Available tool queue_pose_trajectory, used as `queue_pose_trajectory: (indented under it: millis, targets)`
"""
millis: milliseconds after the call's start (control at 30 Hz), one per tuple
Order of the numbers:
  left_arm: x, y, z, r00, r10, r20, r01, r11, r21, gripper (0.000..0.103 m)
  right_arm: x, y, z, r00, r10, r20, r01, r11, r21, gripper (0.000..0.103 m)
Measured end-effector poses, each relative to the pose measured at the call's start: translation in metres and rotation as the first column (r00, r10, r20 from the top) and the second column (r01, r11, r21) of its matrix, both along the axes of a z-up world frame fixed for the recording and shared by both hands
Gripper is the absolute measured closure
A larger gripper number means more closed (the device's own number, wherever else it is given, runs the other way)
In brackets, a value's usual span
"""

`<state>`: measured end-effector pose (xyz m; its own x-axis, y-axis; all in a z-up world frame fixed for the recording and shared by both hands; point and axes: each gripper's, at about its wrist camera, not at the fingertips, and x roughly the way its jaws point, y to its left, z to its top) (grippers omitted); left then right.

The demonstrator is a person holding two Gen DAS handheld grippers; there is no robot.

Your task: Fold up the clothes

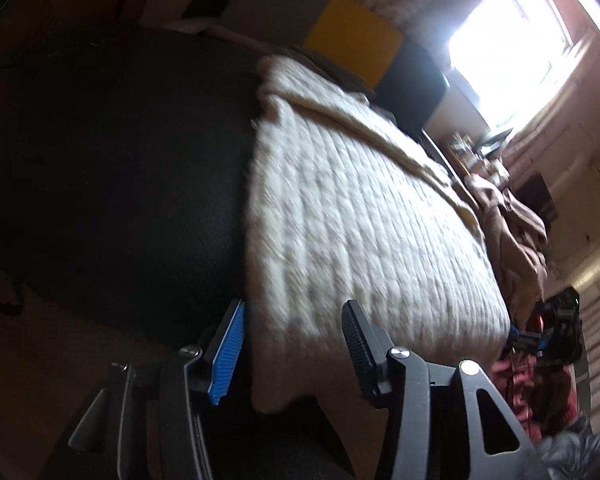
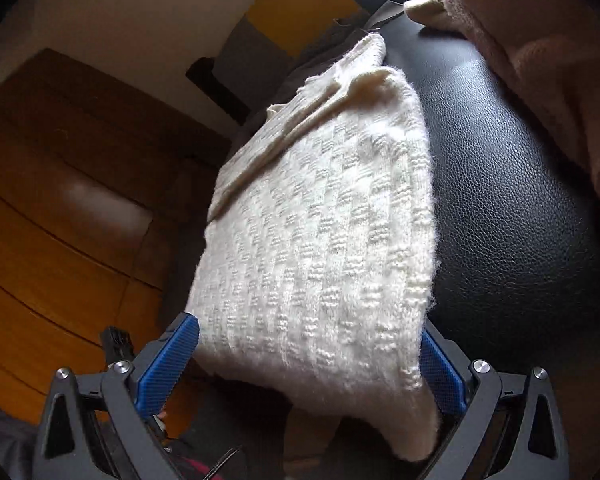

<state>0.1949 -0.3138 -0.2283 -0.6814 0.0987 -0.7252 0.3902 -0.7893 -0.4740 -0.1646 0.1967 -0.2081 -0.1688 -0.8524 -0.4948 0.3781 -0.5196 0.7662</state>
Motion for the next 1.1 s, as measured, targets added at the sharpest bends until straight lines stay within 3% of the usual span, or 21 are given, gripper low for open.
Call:
queue_pose_trajectory:
  millis: [233, 400, 500, 567, 600, 667, 733, 767, 900, 1000, 1067, 1100]
  targets:
    - [-0.003, 0.005, -0.01, 0.998, -0.026, 0.051, 0.023, 0.998, 0.05, 0.054, 0.0, 0.014, -0.015, 0.997, 0.008, 0.072, 0.001, 0.993, -0.12, 0.0]
    - [-0.005, 0.007, -0.008, 0.996, -0.026, 0.083, 0.021, 0.998, 0.06, 0.058, 0.014, 0.005, -0.007, 0.999, 0.026, -0.045, -0.027, 0.999, -0.036, 0.0]
    - [-0.002, 0.003, -0.009, 0.997, -0.025, 0.072, 0.015, 0.991, 0.134, 0.065, 0.016, -0.004, -0.001, 0.996, 0.043, -0.074, -0.039, 0.998, 0.051, 0.005]
    - [-0.002, 0.003, -0.009, 0.997, -0.026, 0.067, 0.015, 0.987, 0.162, 0.079, 0.017, -0.004, 0.0, 0.995, 0.038, -0.09, -0.029, 0.994, 0.104, 0.022]
    - [-0.002, 0.003, -0.009, 0.997, -0.03, 0.071, 0.018, 0.987, 0.161, 0.081, 0.018, -0.002, 0.001, 0.995, 0.033, -0.099, -0.02, 0.991, 0.129, 0.028]
    - [-0.004, 0.004, -0.009, 0.997, -0.038, 0.068, 0.026, 0.985, 0.172, 0.088, 0.018, 0.004, -0.001, 0.994, 0.016, -0.108, 0.002, 0.987, 0.162, 0.052]
    - [-0.006, 0.008, -0.005, 0.997, -0.053, 0.062, 0.042, 0.985, 0.166, 0.089, 0.016, 0.013, -0.002, 0.994, -0.006, -0.112, 0.026, 0.982, 0.186, 0.069]
    - [-0.007, 0.01, -0.003, 0.996, -0.06, 0.062, 0.05, 0.988, 0.147, 0.089, 0.014, 0.019, -0.003, 0.994, -0.018, -0.109, 0.038, 0.981, 0.188, 0.074]
    - [-0.018, 0.008, -0.005, 0.996, -0.059, 0.069, 0.048, 0.987, 0.155, 0.08, 0.011, 0.022, -0.005, 0.994, -0.017, -0.108, 0.036, 0.984, 0.175, 0.072]
    - [-0.017, 0.004, -0.009, 0.997, -0.051, 0.056, 0.039, 0.98, 0.195, 0.076, 0.013, 0.018, -0.004, 0.993, 0.0, -0.116, 0.016, 0.99, 0.138, 0.058]
    - [-0.015, 0.001, -0.011, 0.998, -0.044, 0.046, 0.033, 0.975, 0.218, 0.076, 0.017, 0.01, -0.002, 0.989, 0.029, -0.146, -0.015, 0.995, 0.096, 0.026]
    - [-0.014, 0.0, -0.012, 0.998, -0.04, 0.044, 0.028, 0.973, 0.23, 0.076, 0.02, 0.005, -0.001, 0.984, 0.048, -0.171, -0.035, 0.996, 0.08, 0.018]
